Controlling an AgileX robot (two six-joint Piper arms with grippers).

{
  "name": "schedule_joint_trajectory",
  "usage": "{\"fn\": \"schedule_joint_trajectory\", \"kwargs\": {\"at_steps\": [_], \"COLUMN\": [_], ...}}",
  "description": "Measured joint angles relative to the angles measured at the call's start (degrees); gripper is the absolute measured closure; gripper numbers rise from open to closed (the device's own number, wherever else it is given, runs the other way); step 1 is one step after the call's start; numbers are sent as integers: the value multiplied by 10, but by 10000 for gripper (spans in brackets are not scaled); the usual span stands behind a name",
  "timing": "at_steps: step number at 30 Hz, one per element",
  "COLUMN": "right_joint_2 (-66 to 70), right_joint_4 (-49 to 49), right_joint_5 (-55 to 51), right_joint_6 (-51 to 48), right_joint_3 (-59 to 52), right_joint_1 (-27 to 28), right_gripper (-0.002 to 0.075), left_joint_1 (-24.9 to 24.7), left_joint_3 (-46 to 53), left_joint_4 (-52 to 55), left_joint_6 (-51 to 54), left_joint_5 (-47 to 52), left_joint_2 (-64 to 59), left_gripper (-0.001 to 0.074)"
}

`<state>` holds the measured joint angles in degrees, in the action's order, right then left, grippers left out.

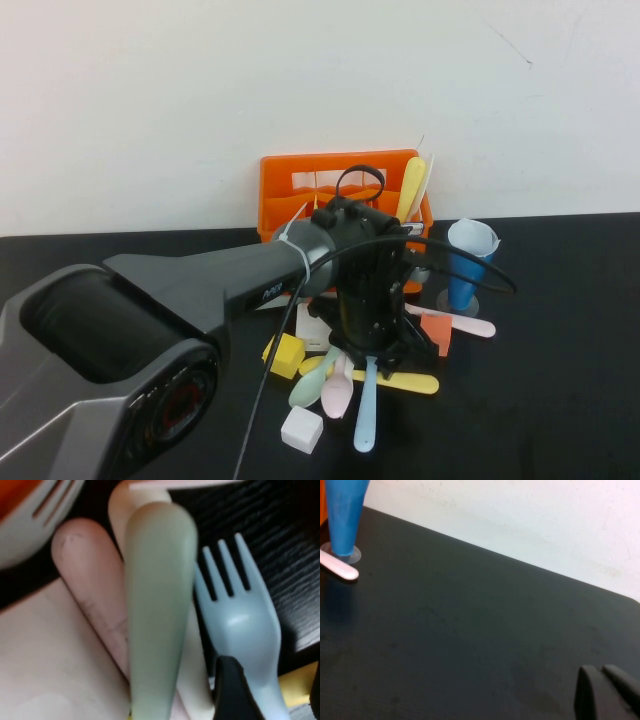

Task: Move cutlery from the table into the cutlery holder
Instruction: Pick up the fork

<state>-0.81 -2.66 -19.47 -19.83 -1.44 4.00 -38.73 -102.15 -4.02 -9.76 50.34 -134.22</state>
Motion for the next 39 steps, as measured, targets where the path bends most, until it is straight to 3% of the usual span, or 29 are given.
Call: {"fn": "schedule_joint_trajectory", "kwargs": {"at_steps": [19,30,39], "right_joint_2": [0,0,0], "right_joint_4": [0,0,0], "right_joint_5": [0,0,0], "right_joint_6": [0,0,0], "right_joint_3": [0,0,0], "right_joint_1": [0,0,0], "right_gripper": [729,729,729], "left_joint_1": [6,6,-9], "left_joint_3": [0,-1,-1], "left_joint_4": [-16,-28,-27], "left_joint_6": [0,16,41], "left_joint_5": [35,40,42], "left_joint_2": [-1,0,9], "left_gripper": [423,689,730]}}
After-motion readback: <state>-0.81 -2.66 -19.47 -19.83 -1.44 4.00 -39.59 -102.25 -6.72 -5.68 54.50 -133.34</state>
